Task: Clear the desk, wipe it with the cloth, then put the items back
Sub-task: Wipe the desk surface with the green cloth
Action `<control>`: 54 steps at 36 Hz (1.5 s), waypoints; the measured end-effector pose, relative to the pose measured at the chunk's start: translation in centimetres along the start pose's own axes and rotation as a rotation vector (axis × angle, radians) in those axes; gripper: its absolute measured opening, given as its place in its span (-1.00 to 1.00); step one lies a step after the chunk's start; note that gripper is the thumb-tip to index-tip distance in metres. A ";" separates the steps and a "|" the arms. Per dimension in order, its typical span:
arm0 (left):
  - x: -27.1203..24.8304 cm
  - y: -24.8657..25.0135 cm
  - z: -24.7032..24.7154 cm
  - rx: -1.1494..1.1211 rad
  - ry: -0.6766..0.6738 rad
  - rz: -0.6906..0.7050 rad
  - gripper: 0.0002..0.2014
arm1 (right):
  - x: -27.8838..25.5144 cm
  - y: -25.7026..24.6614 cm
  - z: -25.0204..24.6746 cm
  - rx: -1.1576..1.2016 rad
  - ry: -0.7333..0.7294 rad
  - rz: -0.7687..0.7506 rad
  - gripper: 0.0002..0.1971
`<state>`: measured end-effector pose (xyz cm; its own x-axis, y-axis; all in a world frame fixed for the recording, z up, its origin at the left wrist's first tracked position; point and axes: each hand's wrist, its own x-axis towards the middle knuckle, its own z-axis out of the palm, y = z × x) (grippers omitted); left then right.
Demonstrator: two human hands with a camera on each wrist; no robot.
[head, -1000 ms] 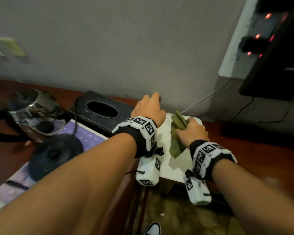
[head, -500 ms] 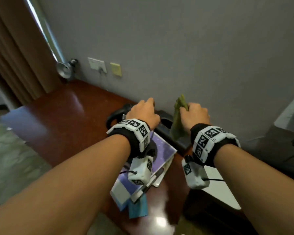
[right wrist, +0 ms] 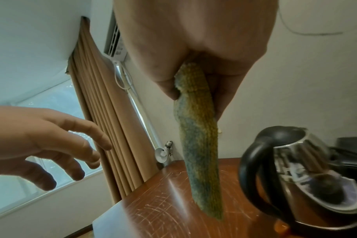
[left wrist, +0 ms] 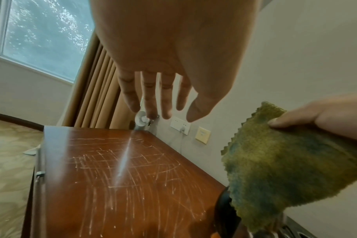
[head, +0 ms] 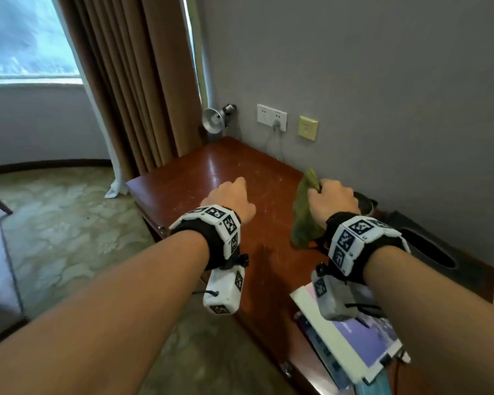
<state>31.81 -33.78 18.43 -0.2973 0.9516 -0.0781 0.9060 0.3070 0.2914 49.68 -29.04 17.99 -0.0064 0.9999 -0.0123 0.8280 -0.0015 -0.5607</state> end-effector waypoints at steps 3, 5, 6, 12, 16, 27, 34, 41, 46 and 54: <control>2.1 -2.3 -0.3 0.005 -0.001 -0.013 -0.66 | 1.6 -2.7 2.2 -0.026 -0.027 -0.012 -0.69; 3.6 -3.4 -0.4 0.012 -0.006 -0.027 -0.67 | 2.8 -4.0 3.8 -0.054 -0.053 -0.030 -0.71; 4.6 -4.0 -0.4 0.015 -0.008 -0.032 -0.67 | 3.5 -4.6 4.6 -0.069 -0.069 -0.037 -0.71; 11.4 -7.1 -0.8 0.029 0.019 -0.060 -0.69 | 10.0 -7.9 8.5 -0.133 -0.088 -0.087 -0.71; 15.2 -9.2 -1.6 0.013 0.038 -0.103 -0.63 | 14.2 -9.9 9.7 -0.154 -0.042 -0.131 -0.77; 24.4 -13.6 -2.2 0.040 0.004 -0.133 -0.64 | 19.0 -12.9 15.3 -0.374 -0.269 -0.158 -0.25; 30.3 -14.8 -1.8 0.063 -0.046 -0.003 -0.67 | 22.1 -13.2 17.6 -0.282 -0.203 0.077 -0.52; 35.8 -16.6 0.3 0.082 -0.203 0.189 -0.52 | 22.3 -13.1 22.7 -0.317 -0.307 0.267 -0.74; 37.3 -18.4 4.7 0.159 -0.420 0.303 -0.28 | 21.0 -11.3 27.8 -0.266 -0.407 0.412 -0.60; 38.3 -22.1 12.5 0.261 -0.552 0.337 -0.20 | 19.8 -9.5 34.4 -0.226 -0.405 0.510 -0.37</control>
<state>4.18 -3.93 -2.90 0.1469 0.8434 -0.5169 0.9853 -0.0787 0.1515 22.39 -9.71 -5.35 0.2422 0.7909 -0.5620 0.8794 -0.4236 -0.2172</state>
